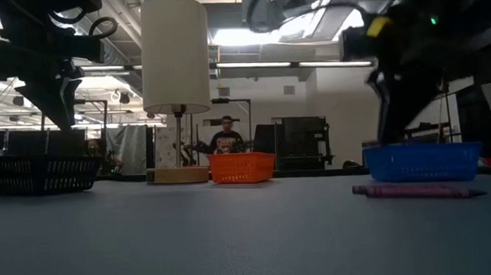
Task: Sort crayons
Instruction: Put the violet crayon into the blue basket
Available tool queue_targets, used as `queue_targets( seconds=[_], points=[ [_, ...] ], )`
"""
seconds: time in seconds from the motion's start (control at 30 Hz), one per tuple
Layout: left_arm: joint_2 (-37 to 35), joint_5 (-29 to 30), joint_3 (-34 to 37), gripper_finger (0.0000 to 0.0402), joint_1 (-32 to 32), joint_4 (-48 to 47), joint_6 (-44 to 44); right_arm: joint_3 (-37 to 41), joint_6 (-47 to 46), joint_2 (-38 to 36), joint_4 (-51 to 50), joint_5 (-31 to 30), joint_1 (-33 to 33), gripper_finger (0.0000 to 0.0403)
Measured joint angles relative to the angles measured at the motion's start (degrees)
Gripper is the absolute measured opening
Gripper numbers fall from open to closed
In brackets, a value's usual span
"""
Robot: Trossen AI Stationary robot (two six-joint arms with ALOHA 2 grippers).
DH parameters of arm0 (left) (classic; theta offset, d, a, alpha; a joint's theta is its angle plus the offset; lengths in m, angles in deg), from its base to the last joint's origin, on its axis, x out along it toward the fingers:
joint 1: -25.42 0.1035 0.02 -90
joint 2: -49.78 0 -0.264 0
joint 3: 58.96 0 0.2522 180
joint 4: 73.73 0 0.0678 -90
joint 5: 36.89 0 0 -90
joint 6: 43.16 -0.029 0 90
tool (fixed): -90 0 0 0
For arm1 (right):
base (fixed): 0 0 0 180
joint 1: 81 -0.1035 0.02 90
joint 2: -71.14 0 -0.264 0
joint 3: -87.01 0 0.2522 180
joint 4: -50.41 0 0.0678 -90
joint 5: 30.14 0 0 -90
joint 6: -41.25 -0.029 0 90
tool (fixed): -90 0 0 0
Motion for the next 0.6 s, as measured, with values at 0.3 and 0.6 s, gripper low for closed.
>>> queue_targets(
  seconds=[0.3, 0.6],
  points=[
    [0.0, 0.0, 0.0, 0.0141, 0.0, 0.0, 0.0, -8.9, 4.7, -0.1, -19.8, -13.8, 0.1, 0.0018],
    [0.0, 0.0, 0.0, 0.0141, 0.0, 0.0, -0.1, -8.9, 3.0, -0.1, -34.9, -16.3, 6.9, 0.0019]
  ],
)
